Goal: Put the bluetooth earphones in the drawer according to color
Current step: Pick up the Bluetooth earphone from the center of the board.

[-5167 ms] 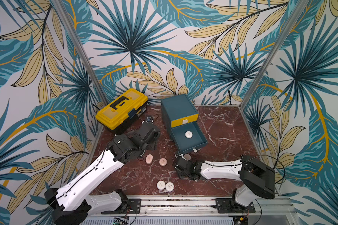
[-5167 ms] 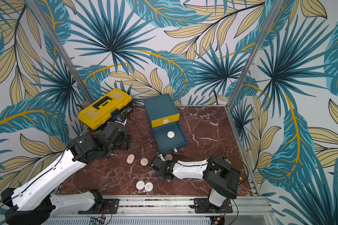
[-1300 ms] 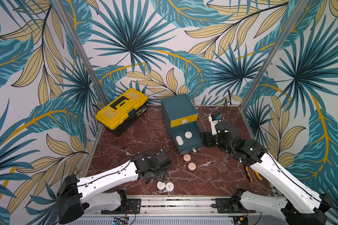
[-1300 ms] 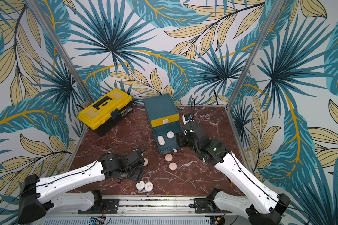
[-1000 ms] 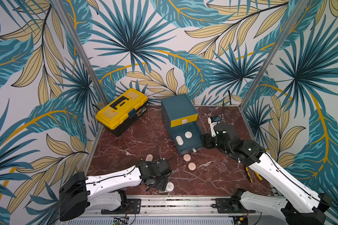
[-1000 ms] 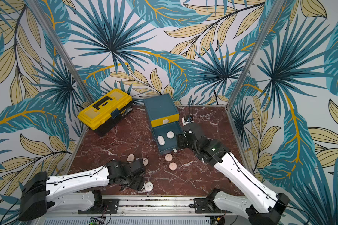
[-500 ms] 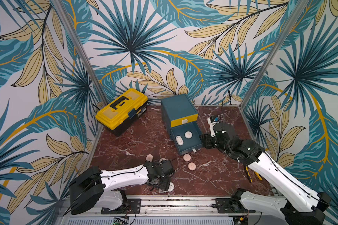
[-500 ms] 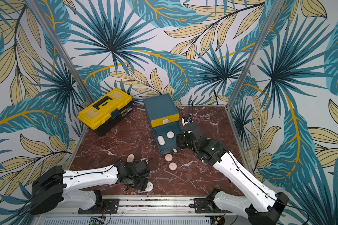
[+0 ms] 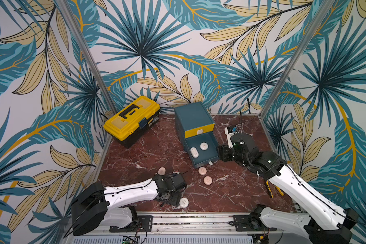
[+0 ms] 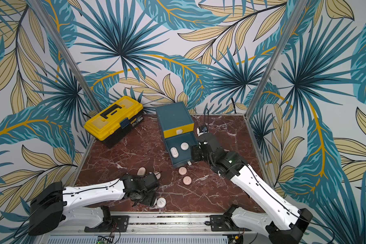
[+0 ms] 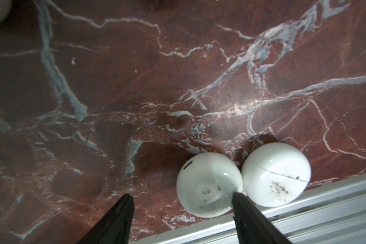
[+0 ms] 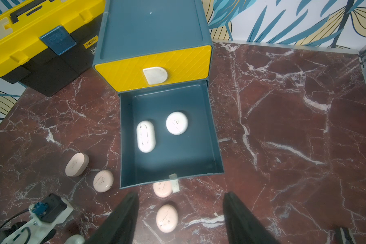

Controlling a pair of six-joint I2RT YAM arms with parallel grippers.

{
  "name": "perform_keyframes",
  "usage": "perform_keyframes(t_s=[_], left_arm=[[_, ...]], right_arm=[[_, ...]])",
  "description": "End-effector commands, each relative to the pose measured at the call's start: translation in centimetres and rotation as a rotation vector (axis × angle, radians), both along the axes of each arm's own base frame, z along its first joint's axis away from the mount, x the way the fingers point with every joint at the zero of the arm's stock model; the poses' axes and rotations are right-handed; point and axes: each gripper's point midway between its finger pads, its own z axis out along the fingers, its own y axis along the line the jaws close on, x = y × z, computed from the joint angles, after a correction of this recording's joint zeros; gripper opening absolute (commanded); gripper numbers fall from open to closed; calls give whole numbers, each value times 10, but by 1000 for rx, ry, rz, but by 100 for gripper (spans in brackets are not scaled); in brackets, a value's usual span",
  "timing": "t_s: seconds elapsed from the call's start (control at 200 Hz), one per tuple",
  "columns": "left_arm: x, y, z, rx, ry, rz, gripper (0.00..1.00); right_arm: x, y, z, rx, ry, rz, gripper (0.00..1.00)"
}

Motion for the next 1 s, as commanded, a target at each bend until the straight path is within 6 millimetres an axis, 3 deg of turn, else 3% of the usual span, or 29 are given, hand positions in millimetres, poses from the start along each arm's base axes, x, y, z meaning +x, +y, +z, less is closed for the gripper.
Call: perform_keyframes(t_s=[0.0, 0.291, 0.591, 0.997], left_arm=[[-2, 7, -5, 18, 2, 7, 78], [2, -11, -8, -16, 10, -12, 78], [-1, -8, -14, -6, 19, -6, 75], [-7, -4, -24, 14, 46, -10, 57]], right_arm=[[-4, -2, -9, -10, 24, -2, 68], [-7, -5, -8, -11, 18, -5, 68], [-7, -5, -9, -16, 20, -5, 68], [-8, -6, -9, -13, 20, -5, 68]])
